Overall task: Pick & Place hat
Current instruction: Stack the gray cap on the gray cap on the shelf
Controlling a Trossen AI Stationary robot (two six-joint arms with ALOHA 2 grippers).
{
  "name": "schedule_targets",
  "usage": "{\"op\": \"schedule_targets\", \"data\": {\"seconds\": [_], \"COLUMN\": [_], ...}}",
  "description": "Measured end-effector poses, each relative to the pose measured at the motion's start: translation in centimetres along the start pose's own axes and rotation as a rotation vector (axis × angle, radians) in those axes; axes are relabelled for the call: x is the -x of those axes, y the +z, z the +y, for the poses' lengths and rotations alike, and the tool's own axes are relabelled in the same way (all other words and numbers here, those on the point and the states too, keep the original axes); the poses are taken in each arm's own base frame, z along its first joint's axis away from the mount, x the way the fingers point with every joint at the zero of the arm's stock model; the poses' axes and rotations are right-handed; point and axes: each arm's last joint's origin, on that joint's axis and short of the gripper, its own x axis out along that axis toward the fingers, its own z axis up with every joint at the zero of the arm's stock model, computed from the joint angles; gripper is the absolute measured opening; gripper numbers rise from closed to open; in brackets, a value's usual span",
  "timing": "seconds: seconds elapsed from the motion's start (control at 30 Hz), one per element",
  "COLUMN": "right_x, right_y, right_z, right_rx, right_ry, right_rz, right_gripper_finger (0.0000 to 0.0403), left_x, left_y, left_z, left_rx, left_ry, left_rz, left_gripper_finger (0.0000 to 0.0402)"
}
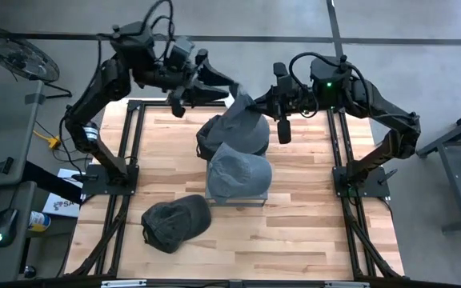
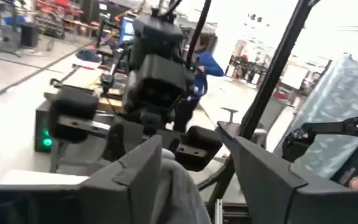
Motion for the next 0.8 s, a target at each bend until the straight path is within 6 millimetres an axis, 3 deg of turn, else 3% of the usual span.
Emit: {"op": "schedule_targets", "data": {"seconds": [0.47, 0.8], "right_x": [1.0, 0.6], "right_y": [-0.8, -2.0], "right_z": [0.6, 1.8], "right_rx": [-0.049, -0.067], "right_ry": [0.14, 0.205], "right_rz": [0.095, 0.217], "right_gripper_finger": [0.0, 0.0], "left_x": [4.9, 6.5], "left_y": [0.7, 0.0], "left_z": [-2.6, -3.1], "left_rx": [0.024, 0.067], "left_ry": [0.117, 0.23], "left_rz": [0.018, 0.096], "left_gripper_finger": [0.0213, 0.0213]}}
